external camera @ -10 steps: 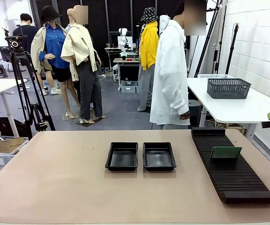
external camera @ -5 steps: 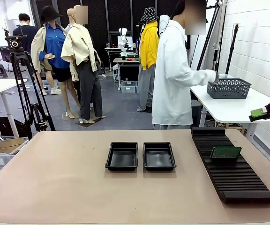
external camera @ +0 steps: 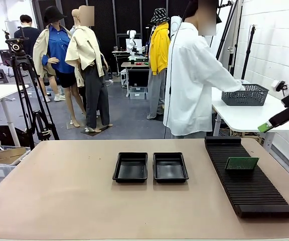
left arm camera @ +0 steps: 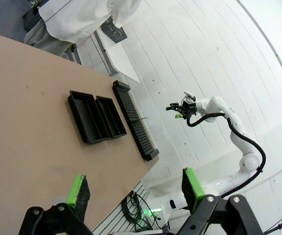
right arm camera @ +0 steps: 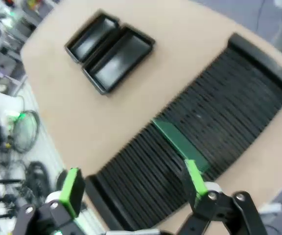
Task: Inspect and transfer BCBs to ESD trays.
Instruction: Pick up the Blank PCB from the PCB Rack and place it in the left ESD tray.
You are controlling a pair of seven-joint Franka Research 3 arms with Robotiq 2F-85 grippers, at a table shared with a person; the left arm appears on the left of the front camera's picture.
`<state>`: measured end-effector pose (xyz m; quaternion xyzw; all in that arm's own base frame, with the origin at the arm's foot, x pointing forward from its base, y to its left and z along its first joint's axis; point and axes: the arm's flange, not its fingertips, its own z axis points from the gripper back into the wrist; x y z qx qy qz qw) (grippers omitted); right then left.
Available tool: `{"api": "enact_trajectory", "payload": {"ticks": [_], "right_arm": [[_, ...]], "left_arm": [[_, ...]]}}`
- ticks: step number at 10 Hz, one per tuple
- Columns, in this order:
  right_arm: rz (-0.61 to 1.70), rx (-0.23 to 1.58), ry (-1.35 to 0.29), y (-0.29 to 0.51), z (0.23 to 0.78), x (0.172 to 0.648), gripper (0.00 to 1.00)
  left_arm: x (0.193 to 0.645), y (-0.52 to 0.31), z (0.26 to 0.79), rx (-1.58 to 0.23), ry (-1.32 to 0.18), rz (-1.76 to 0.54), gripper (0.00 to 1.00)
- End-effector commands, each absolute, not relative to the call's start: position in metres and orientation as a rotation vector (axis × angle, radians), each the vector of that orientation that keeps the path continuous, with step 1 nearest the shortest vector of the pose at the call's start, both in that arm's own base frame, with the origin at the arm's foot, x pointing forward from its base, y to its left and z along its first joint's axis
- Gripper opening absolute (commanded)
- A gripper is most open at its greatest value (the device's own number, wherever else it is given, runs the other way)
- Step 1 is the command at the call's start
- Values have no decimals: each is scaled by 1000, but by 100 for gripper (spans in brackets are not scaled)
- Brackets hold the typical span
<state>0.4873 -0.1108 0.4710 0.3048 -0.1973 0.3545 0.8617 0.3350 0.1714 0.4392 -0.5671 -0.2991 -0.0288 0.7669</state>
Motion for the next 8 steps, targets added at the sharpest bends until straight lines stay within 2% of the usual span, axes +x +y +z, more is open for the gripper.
{"api": "enact_trajectory", "payload": {"ticks": [1,8], "right_arm": [[887,470,-293,-103,465,501,100],[1440,303,-283,-38,446,507,100]], "left_arm": [[333,172,441,-1242,-649,-61,100],[333,172,441,-1242,-649,-61,100]]}}
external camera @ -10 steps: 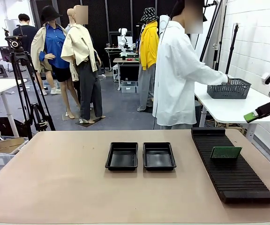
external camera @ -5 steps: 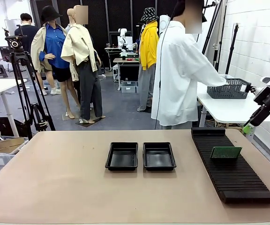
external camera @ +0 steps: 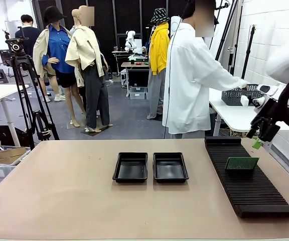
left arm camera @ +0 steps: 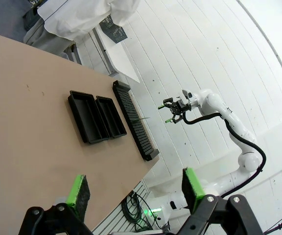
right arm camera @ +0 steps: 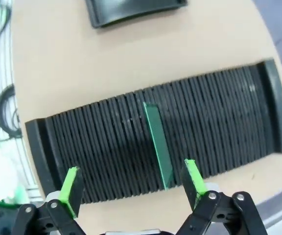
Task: Inspect and transfer BCBs to ESD trays.
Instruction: Pick up the Blank PCB from the PCB Rack and place it in the left ESD tray.
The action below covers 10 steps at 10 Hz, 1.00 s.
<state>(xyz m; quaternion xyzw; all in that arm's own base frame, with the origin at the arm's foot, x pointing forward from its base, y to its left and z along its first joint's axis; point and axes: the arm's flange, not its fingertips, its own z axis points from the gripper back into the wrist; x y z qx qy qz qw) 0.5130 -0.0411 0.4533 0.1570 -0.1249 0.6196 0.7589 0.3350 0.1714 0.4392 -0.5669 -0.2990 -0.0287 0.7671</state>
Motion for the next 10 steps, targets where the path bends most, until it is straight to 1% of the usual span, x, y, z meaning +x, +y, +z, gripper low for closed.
{"api": "enact_trajectory", "payload": {"ticks": [1,3,7,10], "right_arm": [[1491,264,-262,-30,442,511,100],[1580,227,-184,-20,434,522,100],[1548,61,-170,-10,413,532,100],[1539,43,-150,-8,406,534,100]], "left_arm": [[333,172,441,-1242,-649,-61,100],[333,172,441,-1242,-649,-61,100],[333,172,441,-1242,-649,-61,100],[333,172,441,-1242,-649,-61,100]]}}
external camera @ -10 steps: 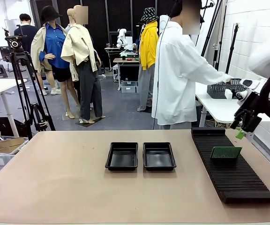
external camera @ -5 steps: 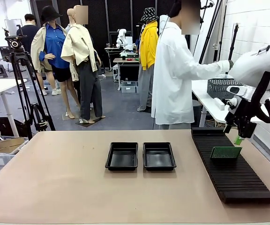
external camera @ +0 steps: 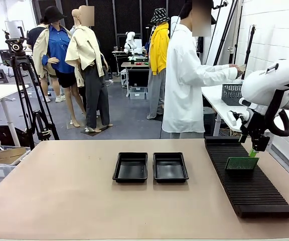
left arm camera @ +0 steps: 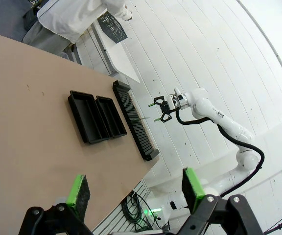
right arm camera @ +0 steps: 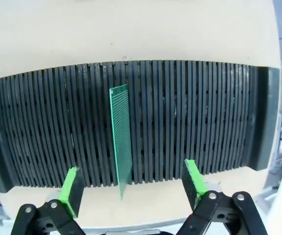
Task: Inspect and transfer BCBs to ESD trays.
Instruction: Pick up the Blank PCB from the PCB Rack and place it in the left ESD tray.
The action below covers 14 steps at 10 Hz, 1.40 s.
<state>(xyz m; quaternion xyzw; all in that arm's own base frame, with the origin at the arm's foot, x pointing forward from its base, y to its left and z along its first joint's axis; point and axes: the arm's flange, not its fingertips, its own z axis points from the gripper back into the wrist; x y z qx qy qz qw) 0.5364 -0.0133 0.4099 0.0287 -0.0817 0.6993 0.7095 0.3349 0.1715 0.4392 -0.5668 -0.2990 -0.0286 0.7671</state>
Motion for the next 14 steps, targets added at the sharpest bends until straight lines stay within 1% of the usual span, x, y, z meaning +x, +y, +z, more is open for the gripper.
{"api": "enact_trajectory", "payload": {"ticks": [1,5,13,14], "right_arm": [[1532,19,-139,-6,403,535,100],[1522,15,-113,-2,377,540,100],[1535,30,-90,-3,352,549,100],[1535,27,-90,-3,352,549,97]], "left_arm": [[333,172,441,-1242,-649,-61,100],[333,172,441,-1242,-649,-61,100],[333,172,441,-1242,-649,-61,100],[333,172,441,-1242,-649,-61,100]]}}
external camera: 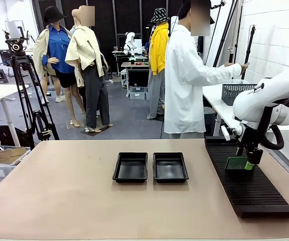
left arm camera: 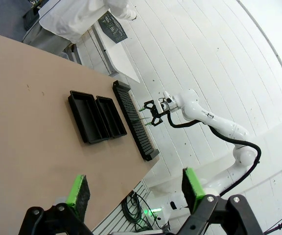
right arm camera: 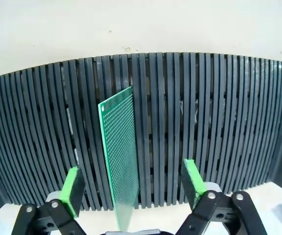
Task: Inspect and transfer BCBs to ESD trays.
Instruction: Pick up the Blank PCB from the PCB Rack and place it in the left ESD tray.
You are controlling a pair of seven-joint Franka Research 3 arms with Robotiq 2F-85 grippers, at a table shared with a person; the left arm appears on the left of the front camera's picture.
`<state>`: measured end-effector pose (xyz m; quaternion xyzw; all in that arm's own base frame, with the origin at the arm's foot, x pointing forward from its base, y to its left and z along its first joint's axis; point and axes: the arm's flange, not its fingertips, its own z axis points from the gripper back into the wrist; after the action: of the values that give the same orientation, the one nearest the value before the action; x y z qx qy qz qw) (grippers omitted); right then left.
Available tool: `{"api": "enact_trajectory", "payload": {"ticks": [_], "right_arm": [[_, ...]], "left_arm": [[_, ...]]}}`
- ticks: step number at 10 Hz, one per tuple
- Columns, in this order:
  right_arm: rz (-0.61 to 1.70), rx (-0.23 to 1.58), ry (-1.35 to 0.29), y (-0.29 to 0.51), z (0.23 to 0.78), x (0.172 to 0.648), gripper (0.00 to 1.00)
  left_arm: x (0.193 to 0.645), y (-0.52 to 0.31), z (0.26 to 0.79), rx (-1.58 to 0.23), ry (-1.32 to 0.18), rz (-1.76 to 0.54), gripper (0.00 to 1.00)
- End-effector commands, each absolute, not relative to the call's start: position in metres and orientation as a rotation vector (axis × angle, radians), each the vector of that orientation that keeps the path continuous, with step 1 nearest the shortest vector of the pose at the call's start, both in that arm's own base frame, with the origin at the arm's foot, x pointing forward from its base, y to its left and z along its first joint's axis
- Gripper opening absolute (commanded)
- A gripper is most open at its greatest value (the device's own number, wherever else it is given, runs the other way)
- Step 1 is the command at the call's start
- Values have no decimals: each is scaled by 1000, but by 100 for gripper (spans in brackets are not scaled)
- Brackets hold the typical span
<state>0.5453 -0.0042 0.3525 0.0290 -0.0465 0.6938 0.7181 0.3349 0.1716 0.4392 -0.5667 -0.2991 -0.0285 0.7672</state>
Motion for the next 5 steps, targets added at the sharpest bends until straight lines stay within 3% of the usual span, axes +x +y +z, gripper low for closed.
{"api": "enact_trajectory", "payload": {"ticks": [1,3,5], "right_arm": [[1535,23,-85,-4,350,550,93],[1533,18,-72,-3,353,551,79],[1536,12,-76,-2,354,552,53]], "left_arm": [[333,172,441,-1242,-649,-61,100],[333,172,441,-1242,-649,-61,100],[333,172,441,-1242,-649,-61,100]]}}
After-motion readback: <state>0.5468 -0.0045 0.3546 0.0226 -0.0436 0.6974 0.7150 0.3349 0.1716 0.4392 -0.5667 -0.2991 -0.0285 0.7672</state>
